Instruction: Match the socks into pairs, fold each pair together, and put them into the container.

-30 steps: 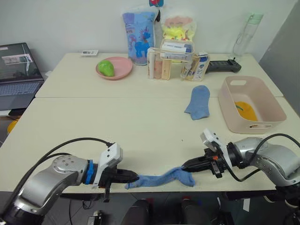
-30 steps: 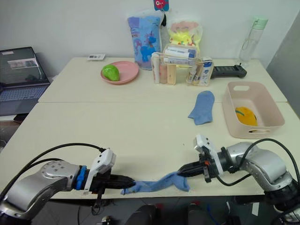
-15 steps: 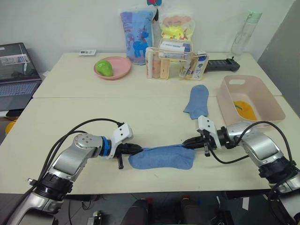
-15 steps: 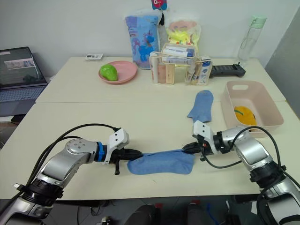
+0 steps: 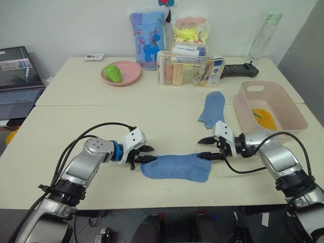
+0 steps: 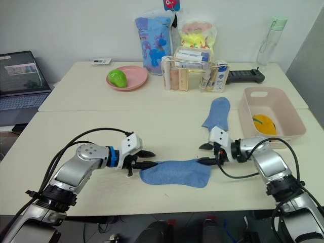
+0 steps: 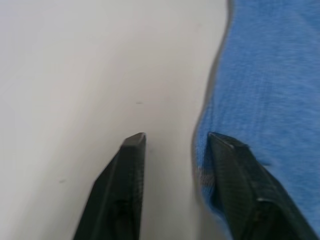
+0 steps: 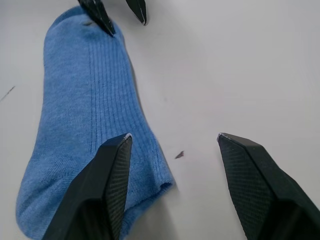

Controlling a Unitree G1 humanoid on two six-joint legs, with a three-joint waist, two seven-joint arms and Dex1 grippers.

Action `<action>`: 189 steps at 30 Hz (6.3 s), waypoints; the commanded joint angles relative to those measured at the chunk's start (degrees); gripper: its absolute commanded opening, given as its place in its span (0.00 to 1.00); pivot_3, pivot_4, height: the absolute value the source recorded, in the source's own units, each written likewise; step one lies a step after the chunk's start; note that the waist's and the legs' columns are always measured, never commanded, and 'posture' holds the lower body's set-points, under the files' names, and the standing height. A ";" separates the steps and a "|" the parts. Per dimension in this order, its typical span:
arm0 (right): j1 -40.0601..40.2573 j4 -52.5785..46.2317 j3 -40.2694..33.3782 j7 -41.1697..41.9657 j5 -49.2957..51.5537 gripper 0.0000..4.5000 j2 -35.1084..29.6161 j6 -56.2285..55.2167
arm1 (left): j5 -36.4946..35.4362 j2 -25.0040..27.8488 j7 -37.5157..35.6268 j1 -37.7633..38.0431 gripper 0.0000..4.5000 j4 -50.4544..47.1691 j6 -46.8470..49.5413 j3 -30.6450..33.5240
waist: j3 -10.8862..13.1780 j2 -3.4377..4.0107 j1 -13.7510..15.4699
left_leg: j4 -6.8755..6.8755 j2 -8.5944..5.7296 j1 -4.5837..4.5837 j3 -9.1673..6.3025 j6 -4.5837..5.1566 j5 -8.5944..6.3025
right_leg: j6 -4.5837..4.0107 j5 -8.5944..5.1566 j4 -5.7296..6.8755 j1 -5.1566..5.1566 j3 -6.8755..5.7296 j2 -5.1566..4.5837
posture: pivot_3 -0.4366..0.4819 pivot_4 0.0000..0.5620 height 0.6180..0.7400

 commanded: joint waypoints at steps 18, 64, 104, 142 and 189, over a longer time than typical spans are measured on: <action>11.91 -10.07 5.33 -9.81 -9.74 0.00 3.70 -11.46 | 3.79 -4.51 8.67 15.71 0.01 -15.13 -7.59 1.29 | -0.01 0.01 -0.21 | -0.01 -0.01 0.08 0.02 0.00 0.00 | 0.00 0.00 -0.01 0.06 0.03 0.00 | 0.48 0.27 1.00; 24.34 -17.98 -16.29 -34.70 -8.51 0.43 6.16 -4.63 | -4.94 -11.48 27.89 21.05 0.42 -8.00 -9.76 25.41 | -0.11 0.03 0.62 | -0.09 -0.01 0.22 0.16 0.00 -0.01 | 0.02 0.00 -0.02 0.13 0.13 0.00 | 0.48 0.27 1.00; -11.24 23.20 -3.86 -30.74 -17.89 0.55 14.70 -1.71 | -15.01 -7.14 17.13 9.24 1.00 -29.62 7.12 14.40 | -0.08 0.03 -1.40 | -0.12 0.03 0.21 0.19 -0.06 0.03 | 0.00 0.01 0.03 0.06 0.18 0.05 | 0.48 0.27 1.00; -4.11 -19.52 6.52 3.97 -3.05 0.01 0.88 6.33 | 2.70 -18.49 17.41 -17.55 1.00 16.47 -8.25 4.82 | -0.01 -0.06 -0.24 | 0.04 -0.05 -0.03 0.02 -0.05 0.02 | 0.06 0.04 0.00 -0.03 0.02 0.00 | 0.48 0.27 1.00; -15.93 29.18 6.56 -0.30 -17.38 0.05 4.65 -37.90 | 5.90 -36.22 48.61 2.11 0.00 -0.23 -1.41 17.54 | 0.02 -0.19 -0.38 | 0.10 -0.01 0.00 0.11 -0.07 0.03 | 0.08 0.05 0.06 -0.05 0.07 0.02 | 0.48 0.27 1.00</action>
